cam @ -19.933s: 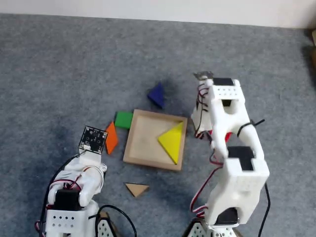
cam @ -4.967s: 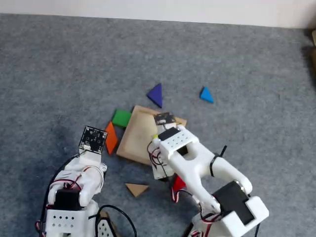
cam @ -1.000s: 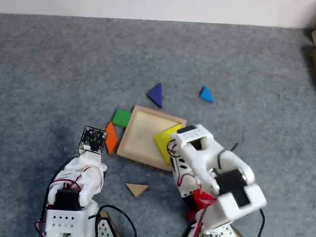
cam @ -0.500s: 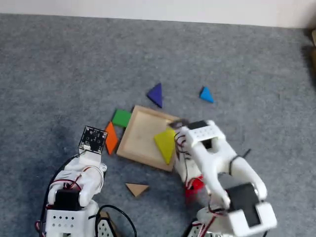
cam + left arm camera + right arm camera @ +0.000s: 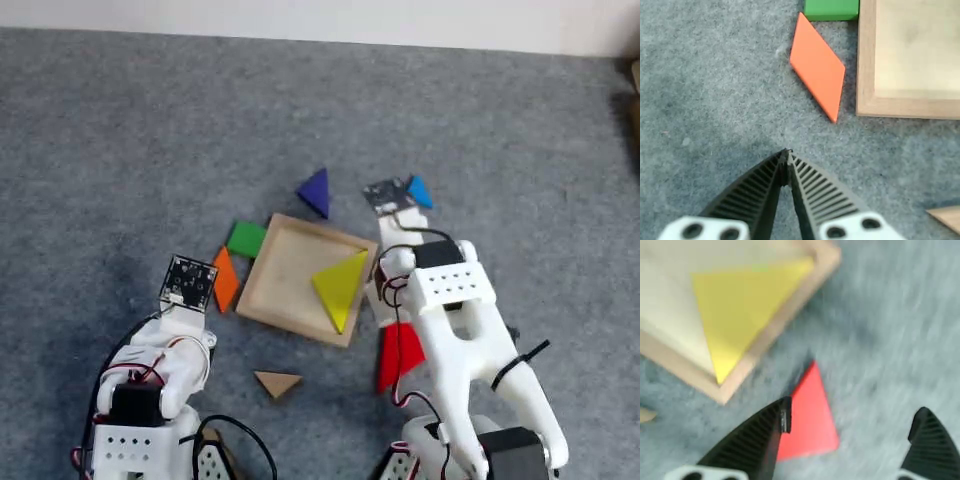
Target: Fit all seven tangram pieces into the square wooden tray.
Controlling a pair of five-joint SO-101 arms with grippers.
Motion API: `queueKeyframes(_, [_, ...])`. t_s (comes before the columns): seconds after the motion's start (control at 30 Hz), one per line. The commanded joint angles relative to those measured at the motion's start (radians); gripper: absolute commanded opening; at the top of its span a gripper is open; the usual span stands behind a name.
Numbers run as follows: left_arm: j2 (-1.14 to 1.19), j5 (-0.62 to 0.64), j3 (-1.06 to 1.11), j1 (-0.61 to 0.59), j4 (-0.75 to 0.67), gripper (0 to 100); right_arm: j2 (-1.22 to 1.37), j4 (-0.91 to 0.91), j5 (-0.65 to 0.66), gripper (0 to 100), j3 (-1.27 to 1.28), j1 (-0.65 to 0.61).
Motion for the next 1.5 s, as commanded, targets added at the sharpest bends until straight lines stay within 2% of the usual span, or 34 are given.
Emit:
queueKeyframes(0.0, [-0.053,-0.008,0.021,-0.013,0.006,1,-0.045,0.105,-0.167,35.8,-0.044,-0.084])
queueKeyframes(0.17, [-0.053,-0.008,0.021,-0.013,0.006,1,-0.028,0.027,-0.311,35.8,0.008,-0.122])
queueKeyframes(0.37, [-0.053,-0.008,0.021,-0.013,0.006,1,0.153,-0.093,-0.382,35.8,0.048,-0.090])
queueKeyframes(0.57, [-0.053,-0.008,0.021,-0.013,0.006,1,0.282,-0.099,-0.379,35.8,0.048,-0.013])
queueKeyframes(0.93, [-0.053,-0.008,0.021,-0.013,0.006,1,0.479,-0.093,-0.381,35.7,0.048,-0.010])
queueKeyframes(1.03, [-0.053,-0.008,0.021,-0.013,0.006,1,0.473,-0.091,-0.379,33.3,0.047,-0.013])
queueKeyframes(1.2, [-0.053,-0.008,0.021,-0.013,0.006,1,0.395,-0.093,-0.371,21.6,0.047,-0.010])
queueKeyframes(1.33, [-0.053,-0.008,0.021,-0.013,0.006,1,0.282,-0.081,-0.370,19.0,0.050,-0.013])
queueKeyframes(1.47, [-0.053,-0.008,0.021,-0.013,0.006,1,0.170,-0.001,-0.292,15.8,0.048,-0.013])
